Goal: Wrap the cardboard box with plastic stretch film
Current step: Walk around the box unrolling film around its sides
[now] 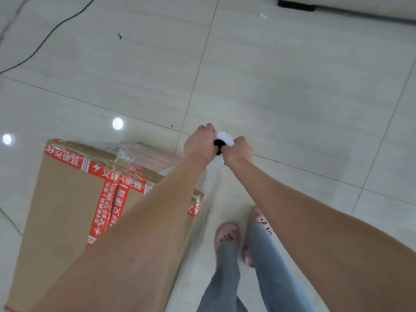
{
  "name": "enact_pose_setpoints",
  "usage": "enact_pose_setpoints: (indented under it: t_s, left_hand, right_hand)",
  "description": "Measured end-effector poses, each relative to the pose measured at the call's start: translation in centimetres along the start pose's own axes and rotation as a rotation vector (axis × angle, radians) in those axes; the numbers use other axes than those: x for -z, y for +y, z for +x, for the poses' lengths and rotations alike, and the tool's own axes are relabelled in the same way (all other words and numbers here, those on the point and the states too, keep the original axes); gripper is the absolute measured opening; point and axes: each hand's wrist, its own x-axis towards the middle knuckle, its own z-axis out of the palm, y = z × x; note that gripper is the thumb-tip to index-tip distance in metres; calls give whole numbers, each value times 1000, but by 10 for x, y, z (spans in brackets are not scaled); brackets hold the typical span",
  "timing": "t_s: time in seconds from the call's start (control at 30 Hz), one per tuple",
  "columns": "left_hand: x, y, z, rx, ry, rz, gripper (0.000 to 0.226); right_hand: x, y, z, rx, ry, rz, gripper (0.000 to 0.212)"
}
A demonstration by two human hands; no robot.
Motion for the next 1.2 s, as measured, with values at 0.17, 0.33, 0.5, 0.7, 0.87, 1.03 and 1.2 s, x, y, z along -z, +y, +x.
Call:
enact_pose_setpoints:
  t_s: [0.17, 0.33, 0.5, 0.7, 0.87, 1.03, 1.2]
  left_hand:
    - [7, 3, 17, -200, -1, 137, 40]
    - [16, 7, 39, -254, 7, 178, 22]
    - [26, -7, 48, -21, 34, -79, 15]
    - [38, -25, 59, 276, 66, -372, 19]
    - [43, -44, 60, 420, 16, -507, 24]
    - [61, -37, 65, 119, -63, -272, 38]
    - [69, -28, 76, -122, -34, 64, 34]
  right_hand:
    - [0, -4, 4, -30, -11, 4, 34]
    - [7, -18, 17, 23, 79, -128, 29]
    - [11, -49, 27, 103, 94, -193, 27]
    - [2, -91, 35, 195, 64, -164, 31]
    - [-13, -107, 36, 110, -38, -249, 41]
    - [-13, -104, 32, 80, -50, -247, 44]
    - [-13, -113, 35, 111, -8, -350, 30]
